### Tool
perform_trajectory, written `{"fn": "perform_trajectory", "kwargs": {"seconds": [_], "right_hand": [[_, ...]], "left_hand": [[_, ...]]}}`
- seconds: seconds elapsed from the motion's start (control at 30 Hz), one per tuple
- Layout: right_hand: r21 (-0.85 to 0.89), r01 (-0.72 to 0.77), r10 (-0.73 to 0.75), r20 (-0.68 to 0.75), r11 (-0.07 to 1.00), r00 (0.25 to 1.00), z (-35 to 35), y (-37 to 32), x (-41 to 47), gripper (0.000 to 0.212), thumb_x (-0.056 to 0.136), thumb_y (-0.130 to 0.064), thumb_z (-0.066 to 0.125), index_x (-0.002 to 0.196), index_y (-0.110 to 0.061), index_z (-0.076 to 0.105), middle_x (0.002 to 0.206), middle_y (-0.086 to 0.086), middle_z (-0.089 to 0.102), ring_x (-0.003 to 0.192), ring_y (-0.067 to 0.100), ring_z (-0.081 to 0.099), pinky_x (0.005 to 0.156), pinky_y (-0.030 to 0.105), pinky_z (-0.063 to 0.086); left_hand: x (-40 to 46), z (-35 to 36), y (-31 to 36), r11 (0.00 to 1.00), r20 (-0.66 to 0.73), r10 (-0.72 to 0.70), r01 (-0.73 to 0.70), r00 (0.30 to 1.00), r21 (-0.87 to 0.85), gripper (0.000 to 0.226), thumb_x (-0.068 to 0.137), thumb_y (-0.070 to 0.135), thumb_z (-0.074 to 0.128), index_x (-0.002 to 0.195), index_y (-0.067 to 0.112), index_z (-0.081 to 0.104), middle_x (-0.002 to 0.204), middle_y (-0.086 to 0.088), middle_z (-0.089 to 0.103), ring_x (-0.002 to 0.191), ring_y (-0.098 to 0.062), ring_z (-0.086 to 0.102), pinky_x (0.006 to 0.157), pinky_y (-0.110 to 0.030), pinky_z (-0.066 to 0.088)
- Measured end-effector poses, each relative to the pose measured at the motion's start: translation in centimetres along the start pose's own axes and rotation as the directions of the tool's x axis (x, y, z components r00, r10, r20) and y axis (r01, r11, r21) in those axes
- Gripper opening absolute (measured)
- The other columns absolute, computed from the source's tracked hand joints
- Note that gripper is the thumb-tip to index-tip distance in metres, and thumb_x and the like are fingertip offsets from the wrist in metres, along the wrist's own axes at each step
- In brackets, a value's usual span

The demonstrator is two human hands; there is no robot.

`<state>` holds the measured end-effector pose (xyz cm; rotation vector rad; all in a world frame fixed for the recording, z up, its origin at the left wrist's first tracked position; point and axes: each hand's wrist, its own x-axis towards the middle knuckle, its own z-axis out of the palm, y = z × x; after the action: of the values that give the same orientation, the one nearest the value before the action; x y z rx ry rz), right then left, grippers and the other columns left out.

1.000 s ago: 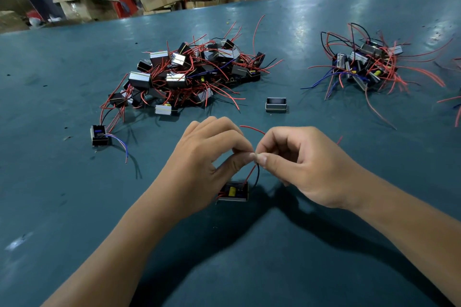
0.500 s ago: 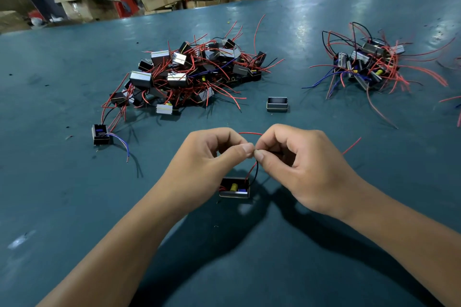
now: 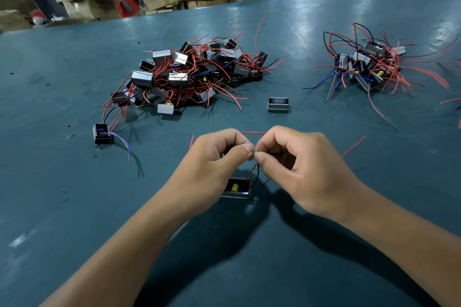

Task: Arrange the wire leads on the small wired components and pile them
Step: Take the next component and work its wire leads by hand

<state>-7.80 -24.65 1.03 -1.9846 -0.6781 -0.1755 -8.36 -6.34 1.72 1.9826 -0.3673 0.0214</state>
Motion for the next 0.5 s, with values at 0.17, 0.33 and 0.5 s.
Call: {"fn": "perform_trajectory", "kwargs": {"seconds": [0.17, 0.33, 0.5], "right_hand": [[0.089, -0.106, 0.108, -0.027, 0.99, 0.994, -0.2, 0.5, 0.3, 0.016, 0.092, -0.012, 0.065, 0.079, -0.021, 0.063, 0.058, -0.019, 0.058, 0.05, 0.003, 0.047, 0.051, 0.015, 0.036], [0.097, -0.13, 0.131, -0.003, 0.987, 0.991, -0.4, 0.7, 0.4, 0.017, 0.092, -0.013, 0.064, 0.079, -0.023, 0.064, 0.058, -0.017, 0.06, 0.049, 0.003, 0.049, 0.05, 0.02, 0.041], [0.128, -0.167, 0.169, 0.0, 0.978, 0.986, -1.1, 0.9, 0.7, 0.015, 0.092, -0.017, 0.065, 0.079, -0.023, 0.065, 0.057, -0.012, 0.062, 0.049, 0.004, 0.054, 0.049, 0.016, 0.043]], "left_hand": [[-0.1, -0.4, -0.2, 0.999, 0.055, -0.014, 0.011, 0.998, 0.05, 0.019, 0.085, 0.045, 0.066, 0.08, 0.027, 0.068, 0.062, 0.014, 0.055, 0.056, -0.007, 0.042, 0.054, -0.02, 0.034], [-0.2, -0.4, -0.4, 0.99, 0.114, 0.014, -0.03, 0.993, 0.141, 0.016, 0.09, 0.035, 0.074, 0.08, 0.024, 0.068, 0.073, -0.015, 0.059, 0.061, -0.028, 0.041, 0.057, -0.035, 0.035], [0.0, -1.2, -0.6, 0.985, 0.069, 0.015, -0.026, 0.998, 0.17, 0.014, 0.089, 0.029, 0.075, 0.077, 0.025, 0.068, 0.069, 0.002, 0.058, 0.065, -0.028, 0.048, 0.061, -0.035, 0.041]]}}
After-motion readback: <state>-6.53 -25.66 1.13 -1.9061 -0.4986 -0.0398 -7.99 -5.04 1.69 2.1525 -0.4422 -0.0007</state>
